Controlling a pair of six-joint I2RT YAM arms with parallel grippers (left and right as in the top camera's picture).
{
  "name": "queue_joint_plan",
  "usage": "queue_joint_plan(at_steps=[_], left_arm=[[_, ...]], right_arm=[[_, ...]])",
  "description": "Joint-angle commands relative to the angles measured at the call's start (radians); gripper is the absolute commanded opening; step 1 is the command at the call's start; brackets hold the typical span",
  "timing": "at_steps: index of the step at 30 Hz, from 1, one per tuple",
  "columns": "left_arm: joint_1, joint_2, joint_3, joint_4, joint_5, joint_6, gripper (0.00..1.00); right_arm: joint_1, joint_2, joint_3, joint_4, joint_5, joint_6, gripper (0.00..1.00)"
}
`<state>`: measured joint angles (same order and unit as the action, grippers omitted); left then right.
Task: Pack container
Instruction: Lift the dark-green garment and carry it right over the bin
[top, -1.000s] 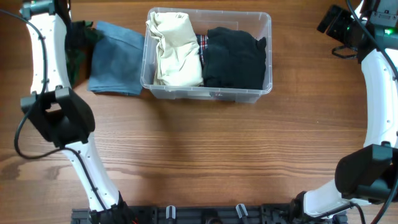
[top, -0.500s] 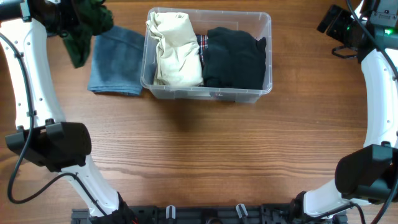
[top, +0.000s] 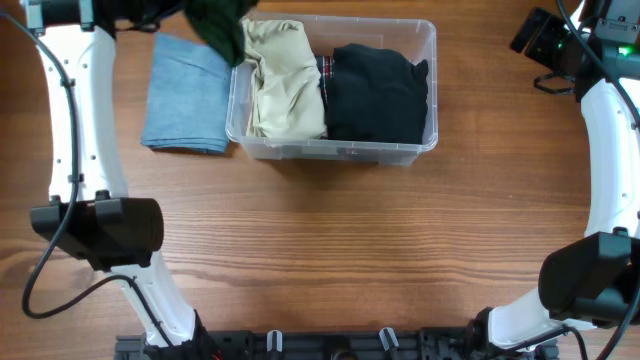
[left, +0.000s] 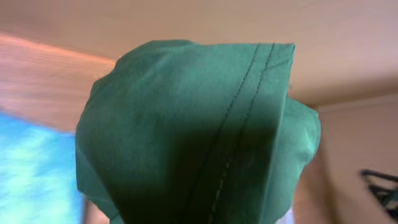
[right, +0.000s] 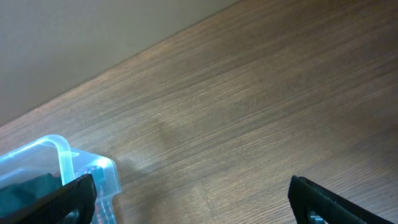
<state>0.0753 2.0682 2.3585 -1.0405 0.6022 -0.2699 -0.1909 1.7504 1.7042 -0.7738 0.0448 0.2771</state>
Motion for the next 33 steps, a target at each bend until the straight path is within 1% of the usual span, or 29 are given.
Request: queue_joint_plan(at_steps=[1,4,10,15,20,24,26,33], left_arm=[[-0.034,-0.058,0.025,0.078,0.129,-0.138,0.04],[-0.074,-0.071,0.025,0.116,0.171,-0.167,0.04],[-0.170,-0.073,0.024,0.117,0.256,-0.214,0.04],[-0.238,-0.073,0.024,0.101,0.300,-0.213,0.04],[-0.264,-0.072,0.011,-0.004,0.301,-0.148,0.04],[-0.266,-0.071,-0.016,0.005,0.350,-0.048,0.04],[-0.270,-0.071,-0.034,0.016,0.360,-0.028,0.04],[-0.325,-0.064,-0.109,0.098,0.363,-0.020,0.04]], right_arm=[[0.003,0.013,-0.009,0.002,-0.005,0.014,1.00],[0.003,0.013,-0.009,0.002,-0.005,0.014,1.00],[0.003,0.013,-0.009,0.002,-0.005,0.014,1.00],[0.003,0.013,-0.009,0.002,-0.005,0.014,1.00],[0.003,0.013,-0.009,0.002,-0.005,0.014,1.00],[0.003,0.013,-0.009,0.002,-0.005,0.014,1.00],[0.003,0.013,-0.009,0.002,-0.005,0.014,1.00],[0.003,0.013,-0.009,0.002,-0.005,0.014,1.00]])
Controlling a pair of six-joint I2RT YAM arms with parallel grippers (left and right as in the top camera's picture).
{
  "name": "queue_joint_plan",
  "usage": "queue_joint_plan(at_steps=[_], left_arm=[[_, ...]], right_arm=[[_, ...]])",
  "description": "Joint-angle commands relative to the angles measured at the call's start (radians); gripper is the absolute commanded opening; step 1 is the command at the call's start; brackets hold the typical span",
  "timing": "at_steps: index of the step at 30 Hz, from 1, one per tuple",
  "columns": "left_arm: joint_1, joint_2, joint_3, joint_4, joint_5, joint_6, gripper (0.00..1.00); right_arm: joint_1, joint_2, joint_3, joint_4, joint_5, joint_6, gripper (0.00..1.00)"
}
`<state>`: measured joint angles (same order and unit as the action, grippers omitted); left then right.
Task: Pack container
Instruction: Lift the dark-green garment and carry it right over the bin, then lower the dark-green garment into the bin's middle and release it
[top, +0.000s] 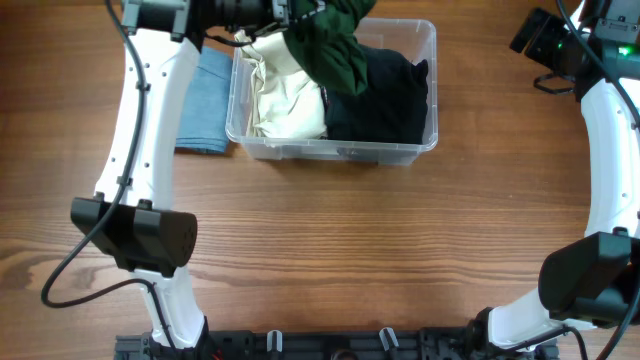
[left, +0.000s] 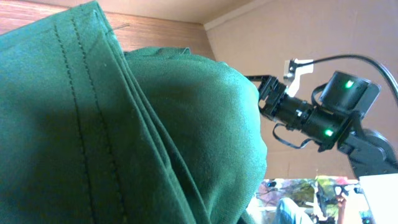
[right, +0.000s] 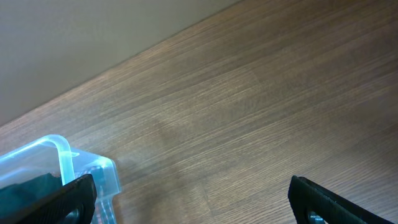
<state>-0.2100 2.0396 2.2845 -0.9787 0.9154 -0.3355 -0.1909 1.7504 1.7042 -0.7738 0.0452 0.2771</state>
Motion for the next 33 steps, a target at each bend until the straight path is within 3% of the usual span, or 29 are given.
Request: queue_joint_plan(at_steps=[1,7,16,25,33], left_arm=[[-0.049,-0.031,-0.045,0.045,0.050,0.054,0.04],[-0.060,0.008,-0.060,0.036,0.073,0.168,0.04],[-0.061,0.082,-0.062,-0.093,0.084,0.390,0.04],[-0.061,0.163,-0.063,-0.093,0.106,0.499,0.04],[-0.030,0.166,-0.063,-0.214,0.075,0.647,0.04]], right_arm=[[0.003,0.013,-0.009,0.002,-0.005,0.014,1.00],[0.003,0.013,-0.009,0.002,-0.005,0.014,1.00],[0.003,0.013,-0.009,0.002,-0.005,0.014,1.00],[0.003,0.013,-0.009,0.002,-0.005,0.014,1.00],[0.003,0.013,-0.009,0.002,-0.005,0.014,1.00]])
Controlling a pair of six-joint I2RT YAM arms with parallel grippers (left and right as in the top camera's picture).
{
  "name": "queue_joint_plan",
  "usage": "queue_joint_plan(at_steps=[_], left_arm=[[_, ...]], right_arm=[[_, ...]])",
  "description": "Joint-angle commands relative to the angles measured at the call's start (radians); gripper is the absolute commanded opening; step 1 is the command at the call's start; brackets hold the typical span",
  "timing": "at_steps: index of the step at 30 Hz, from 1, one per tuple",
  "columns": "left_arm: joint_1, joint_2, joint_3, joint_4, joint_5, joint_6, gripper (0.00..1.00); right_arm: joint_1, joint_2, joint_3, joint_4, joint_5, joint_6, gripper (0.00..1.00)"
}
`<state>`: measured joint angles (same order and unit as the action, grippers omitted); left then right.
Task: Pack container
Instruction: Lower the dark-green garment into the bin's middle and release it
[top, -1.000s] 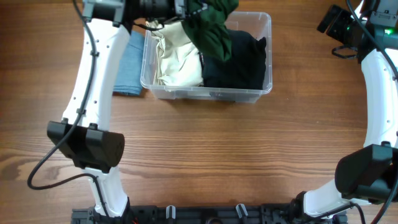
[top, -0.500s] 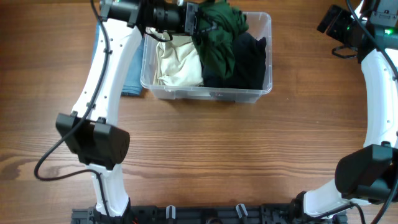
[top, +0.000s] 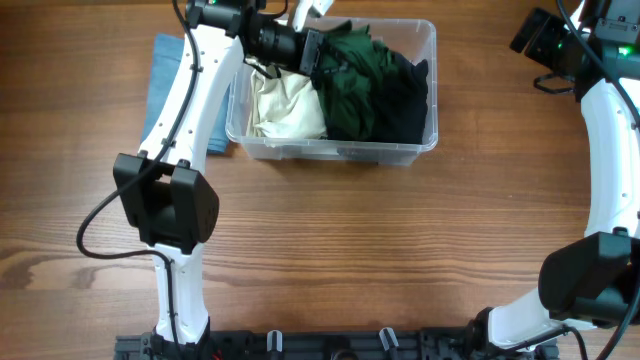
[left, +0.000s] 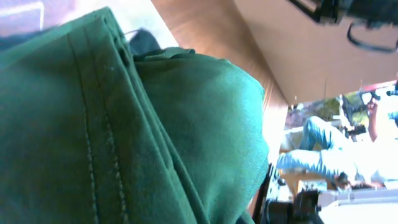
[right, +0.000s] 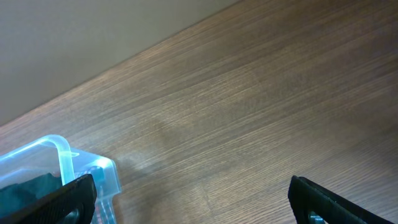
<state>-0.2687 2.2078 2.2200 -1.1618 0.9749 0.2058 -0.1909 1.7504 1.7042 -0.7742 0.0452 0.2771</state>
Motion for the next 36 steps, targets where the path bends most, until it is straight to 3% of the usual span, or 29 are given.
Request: queue_joint_plan(at_steps=[1,9,15,20,29,36], left_arm=[[0.037,-0.003,0.001,-0.048,-0.018,0.106,0.04],[0.082,-0.002,-0.018,-0.120,-0.183,0.158,0.04],[0.095,-0.002,-0.128,-0.097,-0.346,0.158,0.04],[0.131,-0.002,-0.253,-0.061,-0.352,0.184,0.04],[0.211,-0.045,-0.249,-0.055,-0.351,0.179,0.06],[0.229,-0.087,-0.249,-0.039,-0.345,0.176,0.47]], right_arm=[[0.003,0.013,-0.009,0.003,-0.005,0.014,1.00],[0.003,0.013,-0.009,0.003,-0.005,0.014,1.00],[0.003,0.013,-0.009,0.003,-0.005,0.014,1.00],[0.003,0.013,-0.009,0.003,-0.005,0.014,1.00],[0.003,0.013,-0.009,0.003,-0.005,0.014,1.00],[0.003,0.013,-0.009,0.003,-0.005,0.014,1.00]])
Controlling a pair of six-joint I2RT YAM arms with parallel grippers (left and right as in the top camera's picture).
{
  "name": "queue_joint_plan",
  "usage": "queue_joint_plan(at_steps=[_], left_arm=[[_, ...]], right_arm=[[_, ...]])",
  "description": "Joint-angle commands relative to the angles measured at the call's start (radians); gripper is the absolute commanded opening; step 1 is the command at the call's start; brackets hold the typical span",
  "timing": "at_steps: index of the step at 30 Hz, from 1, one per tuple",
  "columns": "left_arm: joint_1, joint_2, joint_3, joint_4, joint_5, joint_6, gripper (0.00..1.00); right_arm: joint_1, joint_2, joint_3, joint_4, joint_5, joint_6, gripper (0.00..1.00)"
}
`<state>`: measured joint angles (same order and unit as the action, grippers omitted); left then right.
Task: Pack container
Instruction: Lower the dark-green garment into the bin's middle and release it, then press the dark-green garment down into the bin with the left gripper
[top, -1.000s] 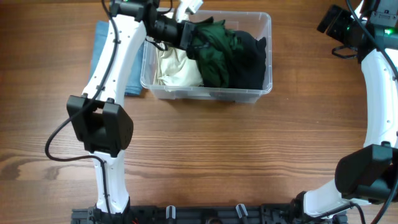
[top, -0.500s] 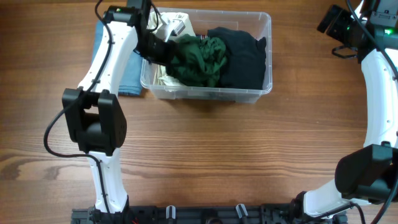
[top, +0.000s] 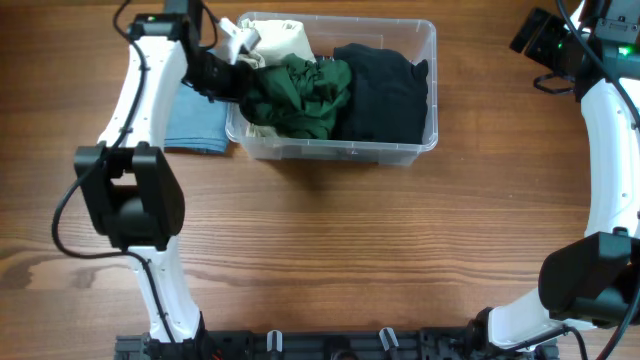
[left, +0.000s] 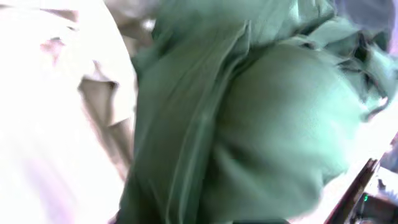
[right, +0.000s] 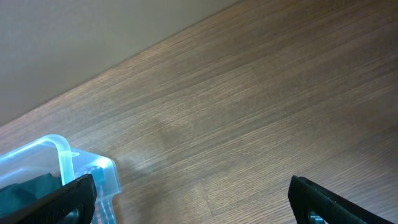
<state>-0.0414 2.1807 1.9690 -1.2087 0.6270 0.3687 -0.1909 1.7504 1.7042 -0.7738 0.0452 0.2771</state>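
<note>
A clear plastic container (top: 333, 151) stands at the far middle of the table. A rumpled green garment (top: 300, 93) lies in its middle, over a cream garment (top: 277, 36), with a black garment (top: 385, 90) at the right. My left gripper (top: 226, 70) hangs at the container's left wall. The green garment (left: 249, 124) fills the left wrist view down to the jaws, which look shut on it; the fingers are hidden. The cream garment (left: 56, 93) shows beside it. My right gripper (right: 186, 205) stands open over bare table, far right of the container's corner (right: 62, 155).
A folded blue cloth (top: 195, 120) lies on the table just left of the container, under my left arm. The right arm (top: 610, 150) runs along the right side of the table. The wooden table (top: 330, 250) stretches in front of the container.
My left gripper has moved from over the container's middle to its left wall. The green garment has shifted left with it, off the black garment and onto the cream one.
My left gripper held the green garment up at the container's far left corner, above the blue cloth. Then it carried it over the container's middle, then down onto the black garment. Now the garment lies in the middle. The right arm stayed still.
</note>
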Motion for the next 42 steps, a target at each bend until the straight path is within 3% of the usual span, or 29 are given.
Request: queue_joint_plan(at_steps=[1,5,13,35,42], left_arm=[[-0.003,-0.059,0.002,0.010,0.003,0.013,0.50],[-0.024,-0.060,0.002,0.039,0.003,0.013,0.55],[-0.067,-0.062,0.002,0.084,-0.009,-0.016,0.50],[-0.155,-0.221,0.006,0.015,-0.315,-0.017,0.42],[-0.277,-0.210,0.006,0.018,-0.481,-0.017,0.22]], right_arm=[[0.003,0.013,-0.009,0.002,-0.005,0.014,1.00],[0.003,0.013,-0.009,0.002,-0.005,0.014,1.00],[0.003,0.013,-0.009,0.002,-0.005,0.014,1.00],[0.003,0.013,-0.009,0.002,-0.005,0.014,1.00],[0.003,0.013,-0.009,0.002,-0.005,0.014,1.00]])
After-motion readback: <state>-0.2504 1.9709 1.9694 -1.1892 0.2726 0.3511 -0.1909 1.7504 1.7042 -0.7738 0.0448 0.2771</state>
